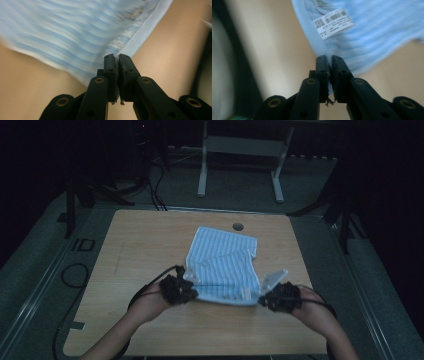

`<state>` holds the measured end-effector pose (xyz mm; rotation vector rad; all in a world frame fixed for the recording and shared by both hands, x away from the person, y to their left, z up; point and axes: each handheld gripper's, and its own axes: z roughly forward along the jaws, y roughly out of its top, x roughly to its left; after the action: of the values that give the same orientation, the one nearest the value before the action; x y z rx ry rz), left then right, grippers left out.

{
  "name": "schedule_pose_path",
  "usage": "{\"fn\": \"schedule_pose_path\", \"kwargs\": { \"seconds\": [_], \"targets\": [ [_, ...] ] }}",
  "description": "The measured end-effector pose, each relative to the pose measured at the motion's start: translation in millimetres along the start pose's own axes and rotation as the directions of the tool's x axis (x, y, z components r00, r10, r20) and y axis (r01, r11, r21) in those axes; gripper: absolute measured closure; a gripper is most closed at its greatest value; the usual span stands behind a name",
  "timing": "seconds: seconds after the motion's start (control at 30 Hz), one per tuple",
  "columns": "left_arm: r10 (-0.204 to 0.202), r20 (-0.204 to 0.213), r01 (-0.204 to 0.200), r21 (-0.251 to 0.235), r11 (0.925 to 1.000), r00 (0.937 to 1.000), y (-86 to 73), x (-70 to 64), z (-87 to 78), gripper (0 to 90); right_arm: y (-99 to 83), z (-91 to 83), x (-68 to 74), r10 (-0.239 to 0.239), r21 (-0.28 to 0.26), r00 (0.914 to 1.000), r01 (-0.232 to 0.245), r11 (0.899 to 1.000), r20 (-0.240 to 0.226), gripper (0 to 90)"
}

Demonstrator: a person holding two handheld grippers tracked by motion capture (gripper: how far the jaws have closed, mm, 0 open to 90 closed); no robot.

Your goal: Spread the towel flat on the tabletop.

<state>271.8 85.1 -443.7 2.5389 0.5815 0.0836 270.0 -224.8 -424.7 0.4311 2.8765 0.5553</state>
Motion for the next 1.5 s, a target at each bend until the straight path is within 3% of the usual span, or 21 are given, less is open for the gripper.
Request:
{"fn": "schedule_pose_path", "kwargs": {
  "seconds": [0.03, 0.1, 0.13, 0.2, 0.3, 0.33, 0.4, 0.5, 0.6, 0.63, 0.77, 0.93, 1.1, 1.17, 1.5],
  "targets": [
    [0.010, 0.037, -0.010, 0.004, 0.9999, 0.9993, -5.4, -6.9, 1.3, 81.9, -4.0, -0.2, 9.8, -0.007, -0.001, 0.9995, 0.007, 1.000, -0.031, 80.5],
    [0.017, 0.141, -0.018, 0.009, 0.9998, 0.9899, -19.6, -18.5, 3.3, 76.9, -13.5, 0.7, 29.5, -0.024, -0.009, 0.9942, 0.023, 1.000, -0.105, 76.8],
    [0.012, 0.147, -0.013, 0.008, 0.9999, 0.9891, -25.6, -21.6, 3.8, 71.9, -18.7, 0.8, 37.0, -0.033, -0.026, 0.9879, 0.029, 0.999, -0.151, 74.8],
    [-0.004, 0.155, 0.004, 0.004, 1.0000, 0.9879, -35.6, -19.6, 5.3, 69.1, -26.3, 1.0, 42.8, -0.018, -0.045, 0.9867, 0.011, 0.999, -0.162, 69.2],
    [-0.059, 0.094, 0.058, 0.013, 0.9982, 0.9938, -44.4, -8.6, 13.0, 66.0, -32.9, 3.9, 33.4, 0.045, -0.041, 0.9930, -0.050, 0.998, -0.109, 69.6],
    [-0.065, 0.091, 0.064, 0.013, 0.9979, 0.9937, -45.9, -5.2, 16.3, 64.7, -34.1, 7.0, 28.0, 0.064, -0.035, 0.9938, -0.067, 0.997, -0.091, 69.7],
    [-0.073, 0.032, 0.072, 0.029, 0.9970, 0.9968, -45.8, -0.5, 23.9, 62.9, -34.7, 17.8, 16.8, 0.090, -0.016, 0.9946, -0.090, 0.996, -0.052, 69.7],
    [-0.087, 0.013, 0.087, 0.026, 0.9959, 0.9961, -42.0, 9.1, 33.8, 60.2, -32.3, 34.9, 1.5, 0.139, 0.002, 0.9897, -0.139, 0.990, -0.035, 69.7],
    [-0.107, 0.024, 0.107, 0.004, 0.9943, 0.9940, -37.0, 18.2, 43.4, 59.7, -25.7, 52.7, -9.6, 0.163, 0.002, 0.9863, -0.163, 0.987, -0.027, 67.9],
    [-0.103, 0.021, 0.103, 0.008, 0.9947, 0.9945, -35.6, 19.7, 46.8, 59.7, -22.9, 58.5, -11.1, 0.158, 0.005, 0.9874, -0.158, 0.987, -0.009, 67.4],
    [-0.099, 0.022, 0.098, 0.017, 0.9950, 0.9949, -33.9, 21.3, 57.2, 59.6, -15.3, 75.1, -14.1, 0.158, 0.012, 0.9872, -0.157, 0.987, -0.023, 67.2],
    [-0.058, 0.041, 0.057, 0.026, 0.9980, 0.9975, -37.9, 13.5, 68.3, 55.9, -14.1, 101.4, -11.9, 0.124, 0.092, 0.9919, -0.120, 0.988, -0.030, 61.8],
    [-0.053, 0.075, 0.051, 0.035, 0.9981, 0.9958, -40.1, 2.6, 78.5, 53.3, -22.8, 99.3, -20.4, 0.139, 0.085, 0.9890, -0.134, 0.987, -0.050, 59.7],
    [-0.045, 0.084, 0.043, 0.026, 0.9988, 0.9955, -38.1, -3.3, 80.8, 47.3, -26.5, 98.2, -24.8, 0.130, 0.088, 0.9898, -0.125, 0.988, -0.059, 59.6],
    [-0.010, 0.107, 0.007, 0.033, 0.9994, 0.9942, -28.6, -27.8, 87.7, 46.2, -42.8, 90.8, -31.8, 0.104, 0.121, 0.9913, -0.094, 0.988, -0.080, 57.3]
  ]
}}
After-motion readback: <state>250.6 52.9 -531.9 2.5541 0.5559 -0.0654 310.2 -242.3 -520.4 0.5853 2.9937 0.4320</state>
